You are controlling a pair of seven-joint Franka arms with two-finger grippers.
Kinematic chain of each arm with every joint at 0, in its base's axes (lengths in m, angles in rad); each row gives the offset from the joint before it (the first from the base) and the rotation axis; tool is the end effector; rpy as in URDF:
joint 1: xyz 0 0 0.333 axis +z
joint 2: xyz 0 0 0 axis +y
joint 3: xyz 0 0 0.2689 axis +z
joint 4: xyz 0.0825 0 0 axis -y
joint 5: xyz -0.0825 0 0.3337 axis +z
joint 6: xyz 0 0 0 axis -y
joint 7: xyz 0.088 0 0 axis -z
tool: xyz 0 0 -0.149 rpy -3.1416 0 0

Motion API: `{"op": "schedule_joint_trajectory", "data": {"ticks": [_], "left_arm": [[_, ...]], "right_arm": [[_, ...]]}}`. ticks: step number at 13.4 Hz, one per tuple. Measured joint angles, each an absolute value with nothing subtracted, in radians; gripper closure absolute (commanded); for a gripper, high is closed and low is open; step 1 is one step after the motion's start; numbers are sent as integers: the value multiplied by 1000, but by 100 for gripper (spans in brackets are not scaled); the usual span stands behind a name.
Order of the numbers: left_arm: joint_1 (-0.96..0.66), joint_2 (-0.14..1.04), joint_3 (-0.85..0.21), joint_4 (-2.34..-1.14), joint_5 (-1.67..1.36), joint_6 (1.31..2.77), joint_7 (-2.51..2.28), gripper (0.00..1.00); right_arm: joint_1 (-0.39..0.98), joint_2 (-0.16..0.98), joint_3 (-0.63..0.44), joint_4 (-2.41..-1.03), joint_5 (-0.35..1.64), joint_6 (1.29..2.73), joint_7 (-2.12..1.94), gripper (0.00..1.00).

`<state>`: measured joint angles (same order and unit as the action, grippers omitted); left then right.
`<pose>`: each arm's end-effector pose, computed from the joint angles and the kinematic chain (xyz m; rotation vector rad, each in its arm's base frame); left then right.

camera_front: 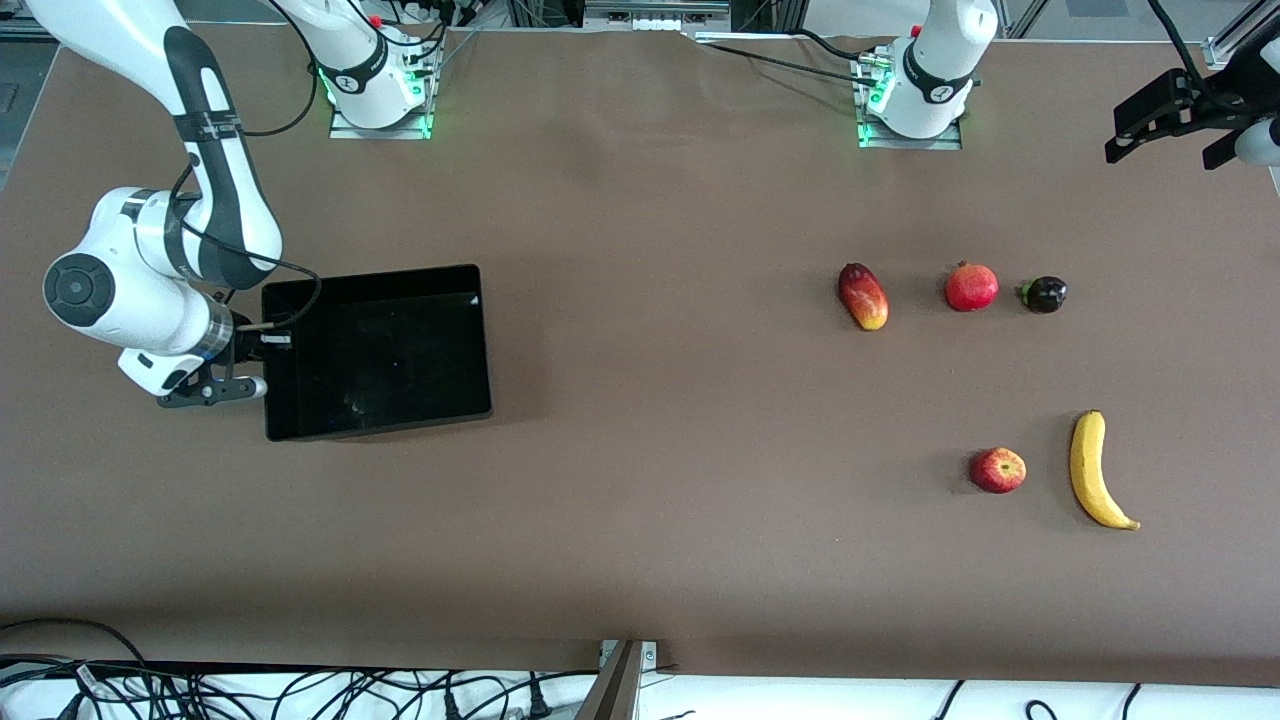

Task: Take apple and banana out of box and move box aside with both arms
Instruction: 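Open the right gripper to release the box rim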

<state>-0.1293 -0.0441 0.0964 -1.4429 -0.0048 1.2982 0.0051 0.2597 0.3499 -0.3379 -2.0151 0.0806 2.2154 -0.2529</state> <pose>0.4576 -0.0148 0.5865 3.1295 -0.0616 -0.1581 0.5281 -0.0381 0.2266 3.0956 0.2073 -0.2091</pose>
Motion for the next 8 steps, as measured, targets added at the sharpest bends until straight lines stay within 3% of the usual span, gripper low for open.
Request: {"op": "schedule_joint_trajectory", "data": {"ticks": [2,5,8], "left_arm": [[-113,-39,95,-1444,4,1298,9,0],[-85,-28,88,-1444,4,1300,40,0],[-79,-17,86,-1445,35,1309,64,0]], "right_arm": [[249,349,-342,-2051,93,2249,-253,100],[248,349,-342,-2120,105,2327,-253,35],[249,344,-341,-2125,105,2333,-253,0]]}}
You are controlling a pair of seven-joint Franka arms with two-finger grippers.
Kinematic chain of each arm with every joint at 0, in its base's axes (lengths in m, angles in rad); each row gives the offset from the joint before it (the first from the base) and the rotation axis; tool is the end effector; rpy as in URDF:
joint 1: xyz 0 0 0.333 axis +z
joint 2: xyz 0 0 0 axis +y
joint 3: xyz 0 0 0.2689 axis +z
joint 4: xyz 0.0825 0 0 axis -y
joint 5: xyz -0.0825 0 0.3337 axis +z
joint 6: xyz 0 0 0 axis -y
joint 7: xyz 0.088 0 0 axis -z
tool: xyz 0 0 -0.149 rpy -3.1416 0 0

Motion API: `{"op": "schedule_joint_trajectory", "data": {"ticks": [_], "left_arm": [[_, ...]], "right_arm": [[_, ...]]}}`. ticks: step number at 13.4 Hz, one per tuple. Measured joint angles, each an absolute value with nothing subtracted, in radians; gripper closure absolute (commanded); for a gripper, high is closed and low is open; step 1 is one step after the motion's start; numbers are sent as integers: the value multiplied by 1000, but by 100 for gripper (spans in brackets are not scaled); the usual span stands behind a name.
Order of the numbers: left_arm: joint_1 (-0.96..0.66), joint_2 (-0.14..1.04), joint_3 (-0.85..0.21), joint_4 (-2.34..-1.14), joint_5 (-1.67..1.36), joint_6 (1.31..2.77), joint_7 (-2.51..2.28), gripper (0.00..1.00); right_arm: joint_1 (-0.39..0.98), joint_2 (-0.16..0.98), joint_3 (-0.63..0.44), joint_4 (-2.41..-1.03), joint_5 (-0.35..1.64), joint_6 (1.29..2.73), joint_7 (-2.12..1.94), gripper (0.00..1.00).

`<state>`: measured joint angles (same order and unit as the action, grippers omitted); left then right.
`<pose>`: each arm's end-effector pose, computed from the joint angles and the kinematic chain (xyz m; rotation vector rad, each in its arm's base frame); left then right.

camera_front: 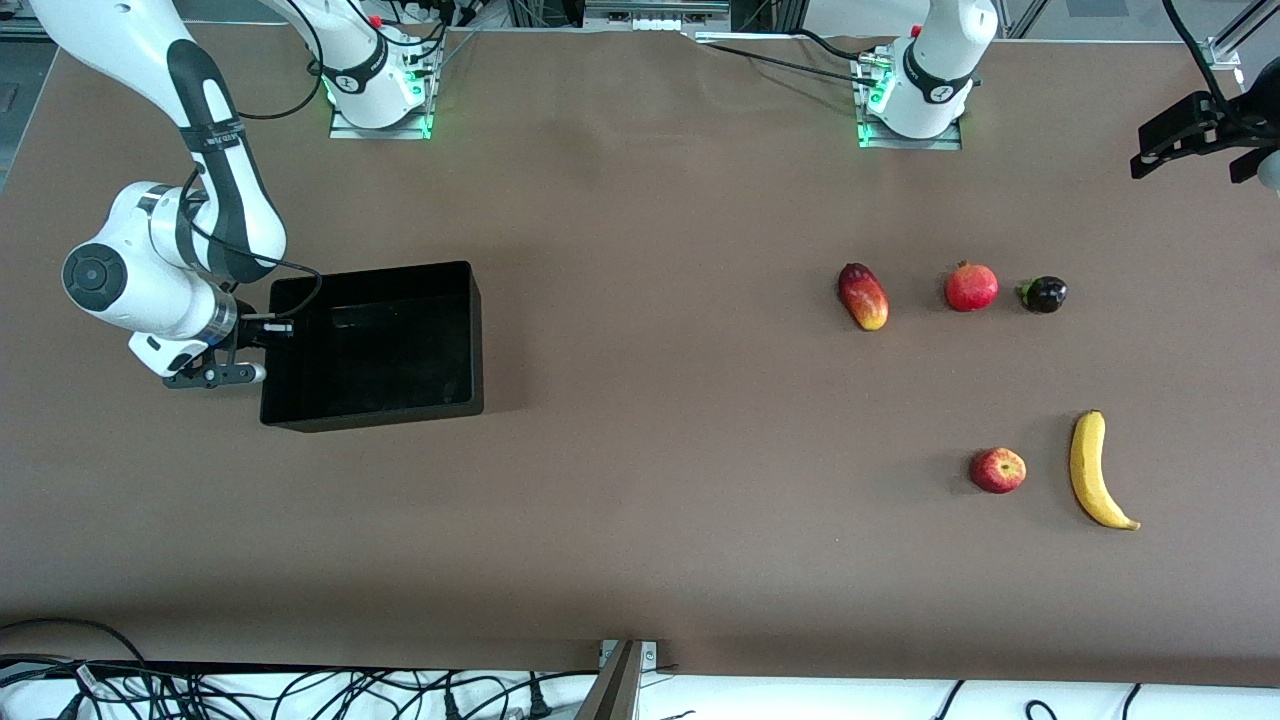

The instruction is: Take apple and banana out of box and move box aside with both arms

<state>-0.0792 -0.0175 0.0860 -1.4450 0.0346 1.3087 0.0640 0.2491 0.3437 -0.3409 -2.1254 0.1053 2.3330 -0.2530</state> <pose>0.4659 0.0093 0.5743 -3.1069 0.0782 0.1866 0.5083 -0.0476 0.1990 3.1106 0.1495 -0.1842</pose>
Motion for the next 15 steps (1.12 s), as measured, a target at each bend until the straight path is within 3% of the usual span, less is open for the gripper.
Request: {"op": "schedule_joint_trajectory", "data": {"ticks": [3,12,15], "left_arm": [[-79,-7,85,-1445,40,1316,66,0],[-67,-3,83,-1446,40,1317,67,0],[-64,-2,81,-1446,40,1317,67,0]], "right_arm": [[262,297,-333,-2069,105,2270,-238,0],[341,52,-328,-1722,103,1700,-147,0],[341,42,-328,-1632,103,1624,-146,0]]}}
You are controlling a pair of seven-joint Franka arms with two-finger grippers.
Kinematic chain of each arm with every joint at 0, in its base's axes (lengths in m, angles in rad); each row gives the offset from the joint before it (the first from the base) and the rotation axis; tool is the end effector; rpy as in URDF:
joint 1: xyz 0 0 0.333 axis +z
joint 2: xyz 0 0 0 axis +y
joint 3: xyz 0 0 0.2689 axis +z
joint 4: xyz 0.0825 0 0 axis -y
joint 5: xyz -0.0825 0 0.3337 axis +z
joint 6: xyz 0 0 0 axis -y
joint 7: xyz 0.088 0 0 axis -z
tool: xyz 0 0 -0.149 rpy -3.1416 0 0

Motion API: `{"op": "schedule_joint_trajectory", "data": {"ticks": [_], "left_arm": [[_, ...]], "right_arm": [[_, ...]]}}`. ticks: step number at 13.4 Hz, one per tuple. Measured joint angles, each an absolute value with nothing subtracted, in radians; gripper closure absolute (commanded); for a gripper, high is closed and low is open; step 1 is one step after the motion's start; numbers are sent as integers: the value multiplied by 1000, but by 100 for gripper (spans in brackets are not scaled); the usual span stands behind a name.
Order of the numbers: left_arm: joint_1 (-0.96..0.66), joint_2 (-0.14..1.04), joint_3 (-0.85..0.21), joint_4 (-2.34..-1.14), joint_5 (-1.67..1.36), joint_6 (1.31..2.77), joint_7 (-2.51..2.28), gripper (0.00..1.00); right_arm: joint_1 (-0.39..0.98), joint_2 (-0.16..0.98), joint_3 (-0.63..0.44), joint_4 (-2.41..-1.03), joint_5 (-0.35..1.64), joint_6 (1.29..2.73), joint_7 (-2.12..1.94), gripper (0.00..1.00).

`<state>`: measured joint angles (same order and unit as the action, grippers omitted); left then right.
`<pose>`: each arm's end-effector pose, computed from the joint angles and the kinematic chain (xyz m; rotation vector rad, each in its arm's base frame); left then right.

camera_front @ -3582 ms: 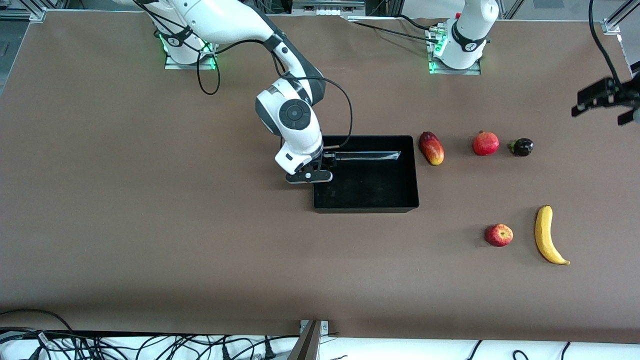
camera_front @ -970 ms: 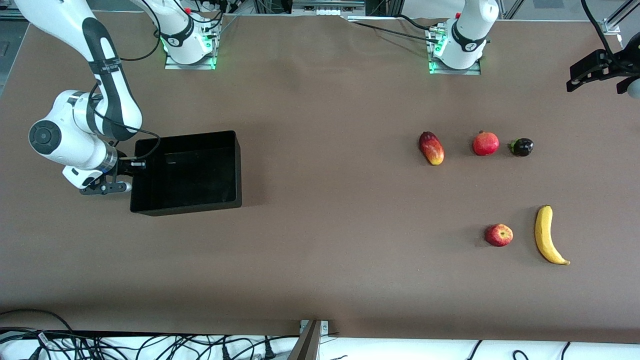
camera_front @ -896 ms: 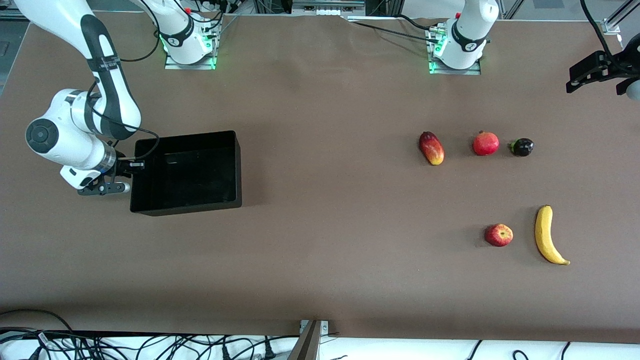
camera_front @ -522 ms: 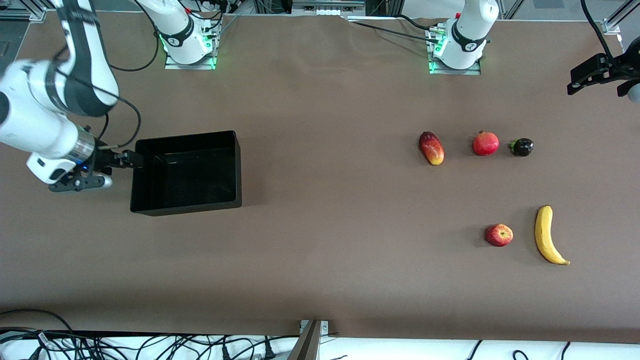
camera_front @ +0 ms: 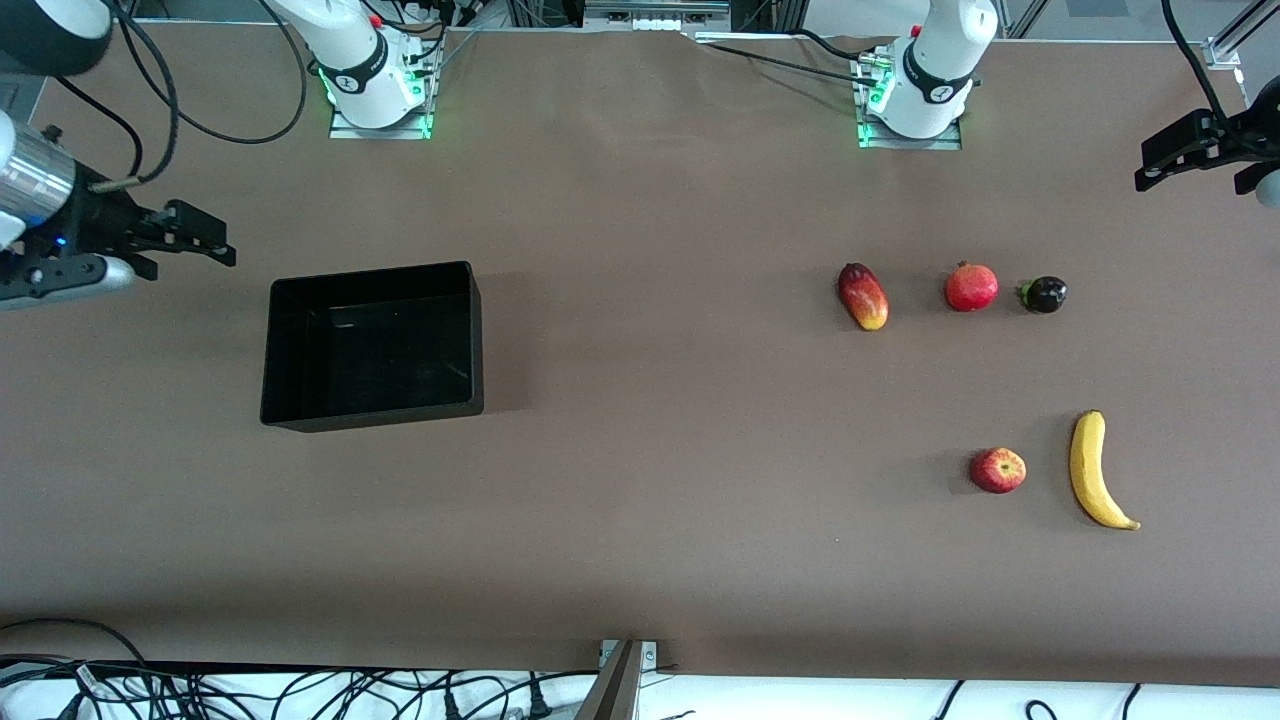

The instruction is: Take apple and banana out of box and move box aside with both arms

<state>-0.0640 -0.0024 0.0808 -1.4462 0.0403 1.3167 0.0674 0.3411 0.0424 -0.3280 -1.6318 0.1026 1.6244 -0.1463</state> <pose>0.4706 0.0147 0.5674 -3.1005 0.0666 0.1998 0.5142 0.0238 0.4943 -3.0406 -0.2306 0.0632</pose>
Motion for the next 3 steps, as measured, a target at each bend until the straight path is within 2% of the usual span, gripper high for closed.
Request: {"op": "schedule_joint_trajectory", "data": {"ticks": [3], "left_arm": [[-63,-2,79,-1446,40,1317,67,0]], "right_arm": [[337,47,-330,-1624,102,1622,-146,0]]}}
